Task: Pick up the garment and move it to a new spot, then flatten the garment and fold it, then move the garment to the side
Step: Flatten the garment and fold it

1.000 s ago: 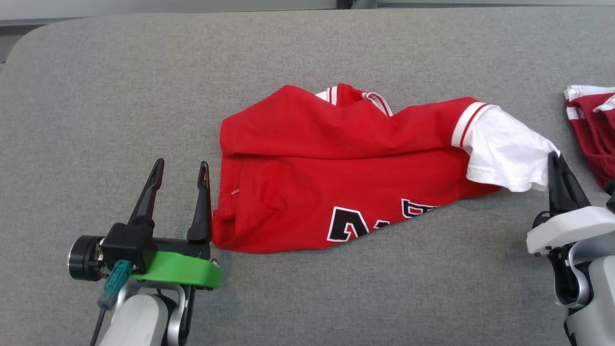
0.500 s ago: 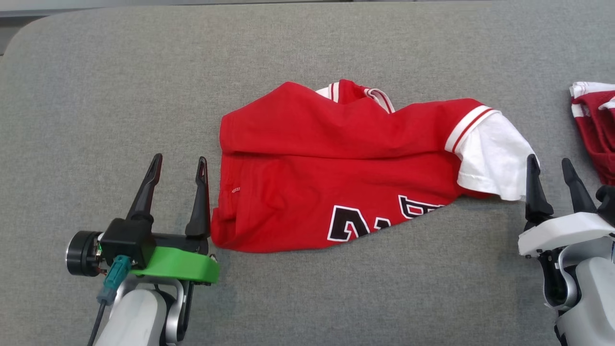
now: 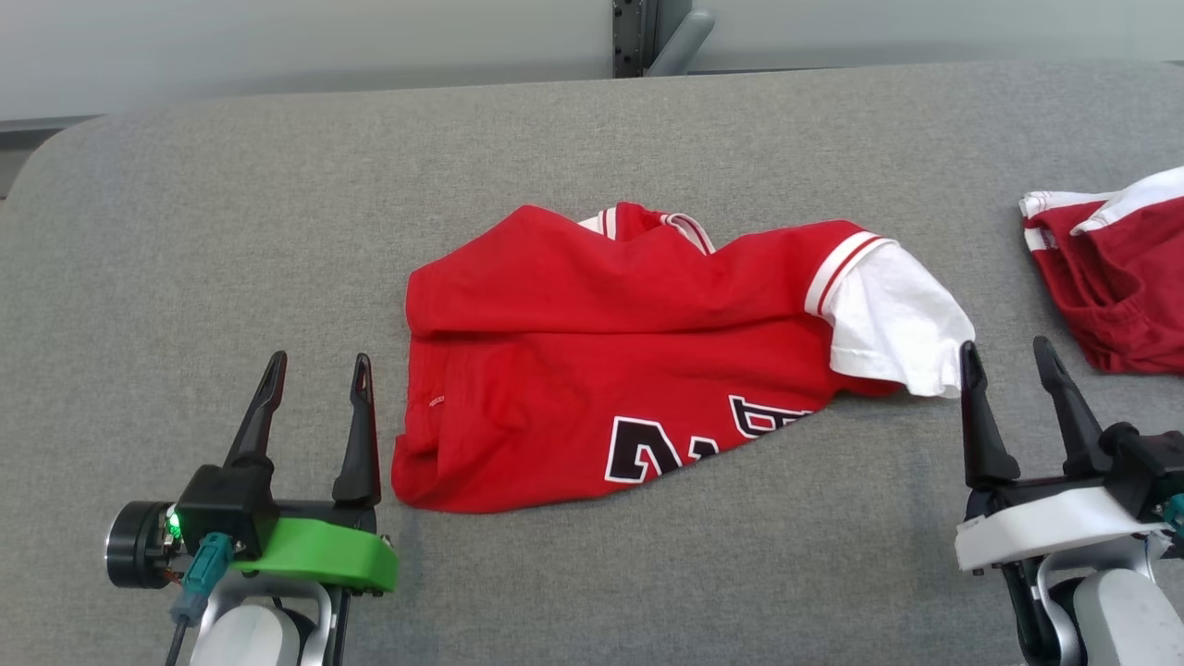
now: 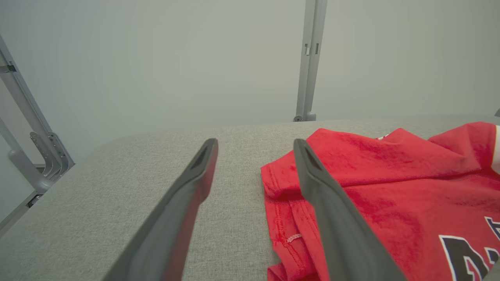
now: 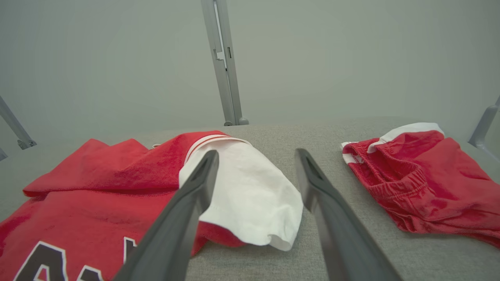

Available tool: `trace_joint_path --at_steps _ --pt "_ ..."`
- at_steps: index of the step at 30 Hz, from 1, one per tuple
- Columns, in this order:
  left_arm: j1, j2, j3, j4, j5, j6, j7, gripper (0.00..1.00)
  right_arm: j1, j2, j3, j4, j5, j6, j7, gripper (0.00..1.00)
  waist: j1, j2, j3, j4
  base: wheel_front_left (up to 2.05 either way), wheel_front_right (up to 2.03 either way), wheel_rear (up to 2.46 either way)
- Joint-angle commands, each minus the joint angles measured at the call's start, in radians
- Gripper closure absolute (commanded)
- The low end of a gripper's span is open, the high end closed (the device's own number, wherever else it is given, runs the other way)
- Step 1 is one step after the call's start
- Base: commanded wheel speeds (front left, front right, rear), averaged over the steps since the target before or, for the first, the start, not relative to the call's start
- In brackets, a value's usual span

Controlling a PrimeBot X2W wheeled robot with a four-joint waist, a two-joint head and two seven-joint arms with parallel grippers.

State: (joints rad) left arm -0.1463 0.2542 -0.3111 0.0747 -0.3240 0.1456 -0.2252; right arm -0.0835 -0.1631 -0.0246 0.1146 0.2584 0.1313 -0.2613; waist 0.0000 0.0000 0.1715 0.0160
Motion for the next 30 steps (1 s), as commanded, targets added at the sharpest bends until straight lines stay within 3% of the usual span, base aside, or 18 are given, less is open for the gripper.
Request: trace_joint_path --at_steps 1,9,30 --pt "0.012 0.008 0.003 -0.003 -0.008 0.006 0.002 0.0 0.019 0.003 0.003 -0.012 -0.008 -0.001 0.005 0.0 0.0 0.0 -0.019 -0.017 0.0 0.0 0.0" --pt "0.035 0.012 0.004 -0.011 -0.021 0.014 0.009 0.0 0.071 0.031 0.013 -0.079 -0.018 -0.001 0.037 0.0 0.0 0.0 -0.026 -0.028 0.0 0.0 0.0" --pt "0.011 0.018 -0.005 -0.026 -0.034 0.015 0.017 0.0 0.061 0.038 0.015 -0.106 -0.007 -0.001 0.053 0.0 0.0 0.0 -0.008 -0.023 0.0 0.0 0.0"
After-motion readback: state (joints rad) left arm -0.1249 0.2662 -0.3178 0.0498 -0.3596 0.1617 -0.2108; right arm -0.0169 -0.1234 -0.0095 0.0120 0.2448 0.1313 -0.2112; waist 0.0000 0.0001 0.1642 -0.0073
